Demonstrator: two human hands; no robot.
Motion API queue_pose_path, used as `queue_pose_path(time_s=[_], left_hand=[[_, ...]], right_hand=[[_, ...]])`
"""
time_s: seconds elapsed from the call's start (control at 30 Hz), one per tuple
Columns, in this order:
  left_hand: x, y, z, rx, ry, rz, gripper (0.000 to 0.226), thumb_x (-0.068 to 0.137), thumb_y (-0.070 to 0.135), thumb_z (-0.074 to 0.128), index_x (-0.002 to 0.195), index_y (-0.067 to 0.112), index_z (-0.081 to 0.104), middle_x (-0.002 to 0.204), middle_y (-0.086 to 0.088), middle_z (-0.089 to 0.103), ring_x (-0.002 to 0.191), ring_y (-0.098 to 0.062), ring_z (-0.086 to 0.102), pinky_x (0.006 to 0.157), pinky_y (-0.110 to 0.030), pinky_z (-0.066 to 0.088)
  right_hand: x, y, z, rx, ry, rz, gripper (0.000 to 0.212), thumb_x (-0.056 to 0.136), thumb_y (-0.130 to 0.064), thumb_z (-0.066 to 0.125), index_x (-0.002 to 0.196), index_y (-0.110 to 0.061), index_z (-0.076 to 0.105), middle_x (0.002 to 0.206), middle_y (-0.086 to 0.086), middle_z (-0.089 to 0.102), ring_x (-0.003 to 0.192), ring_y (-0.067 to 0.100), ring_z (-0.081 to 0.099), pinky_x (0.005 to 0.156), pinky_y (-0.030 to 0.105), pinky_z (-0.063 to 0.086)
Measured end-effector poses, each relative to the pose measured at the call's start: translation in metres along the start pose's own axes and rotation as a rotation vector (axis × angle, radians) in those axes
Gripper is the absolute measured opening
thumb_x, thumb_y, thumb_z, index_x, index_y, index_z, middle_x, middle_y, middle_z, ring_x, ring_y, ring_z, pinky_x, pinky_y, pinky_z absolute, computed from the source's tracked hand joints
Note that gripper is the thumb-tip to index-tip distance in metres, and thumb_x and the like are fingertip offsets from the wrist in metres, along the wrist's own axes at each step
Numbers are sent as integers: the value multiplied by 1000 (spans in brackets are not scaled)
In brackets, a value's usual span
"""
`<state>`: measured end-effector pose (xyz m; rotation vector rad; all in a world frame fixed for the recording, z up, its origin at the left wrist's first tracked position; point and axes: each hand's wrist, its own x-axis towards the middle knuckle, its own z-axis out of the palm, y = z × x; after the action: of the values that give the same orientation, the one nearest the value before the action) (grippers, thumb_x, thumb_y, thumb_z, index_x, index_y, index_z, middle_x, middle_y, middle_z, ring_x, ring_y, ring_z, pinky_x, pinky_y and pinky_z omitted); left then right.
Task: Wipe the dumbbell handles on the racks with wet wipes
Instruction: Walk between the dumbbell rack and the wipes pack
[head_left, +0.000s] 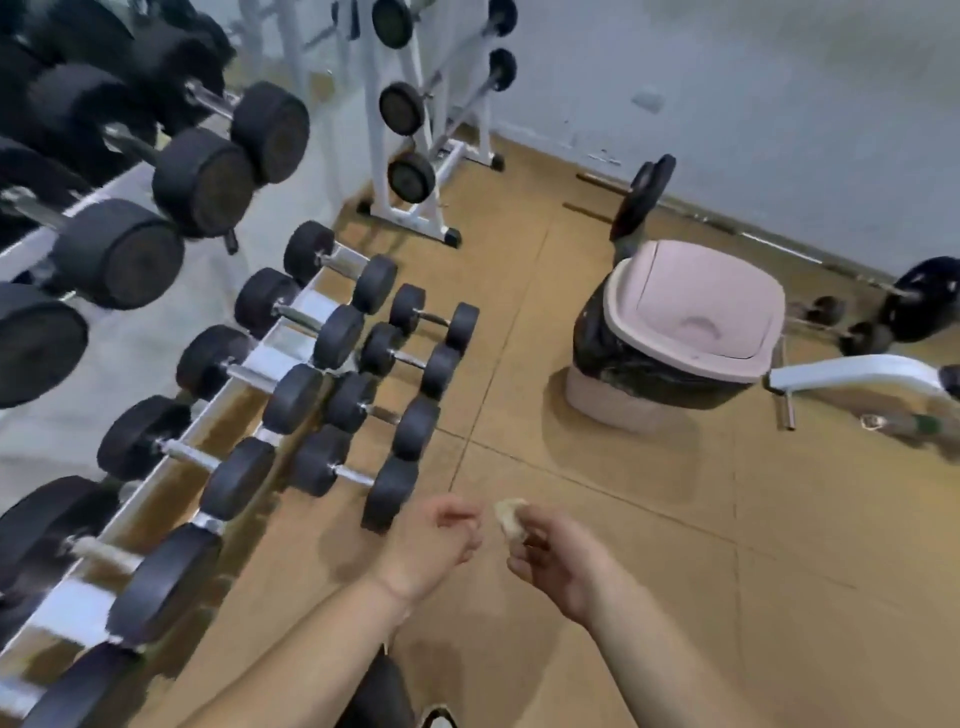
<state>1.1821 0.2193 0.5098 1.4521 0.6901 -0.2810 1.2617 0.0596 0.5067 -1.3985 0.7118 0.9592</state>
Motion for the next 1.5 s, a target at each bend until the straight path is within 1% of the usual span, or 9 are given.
queue_pose_path(time_s=[0.1, 0.23, 0.47, 0.73, 0.93, 1.23, 1.3, 1.37, 1.5], left_hand=[[41, 40, 16, 75, -75, -3, 19, 94, 11, 62, 103, 21, 76, 92, -3, 78, 91, -22, 74, 88, -37, 62], [86, 94, 54, 231, -123, -18, 20, 96, 20, 61, 108, 31, 72, 95, 3, 76, 94, -17, 71, 90, -39, 61], [223, 190, 171, 386, -172, 52, 22, 99, 19, 57, 116, 30, 66, 101, 2, 71, 97, -15, 67, 96, -39, 57], [450, 271, 372, 453, -81, 24, 33, 99, 20, 54, 131, 21, 60, 117, 3, 67, 109, -16, 62, 95, -25, 48], [544, 315, 438, 562, -110, -23, 33, 96, 24, 56, 128, 28, 59, 114, 8, 65, 106, -15, 63, 97, -33, 52], [624, 310, 482, 568, -115, -125, 34, 100, 19, 51, 134, 22, 56, 120, 2, 61, 102, -19, 63, 81, -27, 51], [622, 308, 483, 559, -104, -147, 32, 101, 20, 50, 132, 23, 57, 119, -1, 63, 99, -21, 66, 80, -30, 55], [620, 309, 481, 539, -101, -159, 31, 102, 21, 49, 132, 22, 57, 119, -3, 63, 94, -20, 66, 71, -23, 53], [600, 319, 464, 489, -66, -177, 29, 102, 21, 51, 128, 23, 61, 114, 2, 64, 95, -15, 63, 70, -18, 47]], right_hand=[[27, -48, -17, 129, 46, -50, 30, 95, -9, 66, 121, 6, 67, 78, 10, 64, 61, 18, 58, 53, 29, 57], [52, -107, -55, 257, 137, -78, 31, 91, -5, 69, 120, 5, 65, 103, 21, 73, 78, 26, 69, 68, 35, 63], [135, -274, -170, 289, 274, -203, 20, 91, -7, 71, 110, -3, 66, 95, 15, 69, 69, 21, 66, 81, 41, 61], [319, -464, -319, -30, 446, -309, 13, 88, -4, 70, 102, -4, 69, 86, 13, 64, 71, 26, 58, 59, 32, 47], [427, -543, -394, -377, 419, -208, 10, 76, -15, 71, 77, -11, 62, 75, 8, 62, 69, 27, 56, 65, 39, 51], [522, -557, -425, -522, 286, -57, 15, 89, -11, 63, 104, -13, 63, 100, 10, 71, 95, 25, 66, 91, 40, 58], [510, -556, -423, -534, 309, -75, 8, 90, -12, 59, 95, -9, 64, 85, 3, 65, 86, 23, 62, 81, 39, 56], [493, -560, -413, -509, 320, -91, 13, 90, -10, 54, 79, -7, 59, 74, 5, 53, 72, 22, 46, 66, 33, 42], [460, -573, -374, -458, 205, -94, 15, 89, -10, 50, 76, -17, 53, 74, 8, 47, 72, 21, 44, 63, 35, 33]])
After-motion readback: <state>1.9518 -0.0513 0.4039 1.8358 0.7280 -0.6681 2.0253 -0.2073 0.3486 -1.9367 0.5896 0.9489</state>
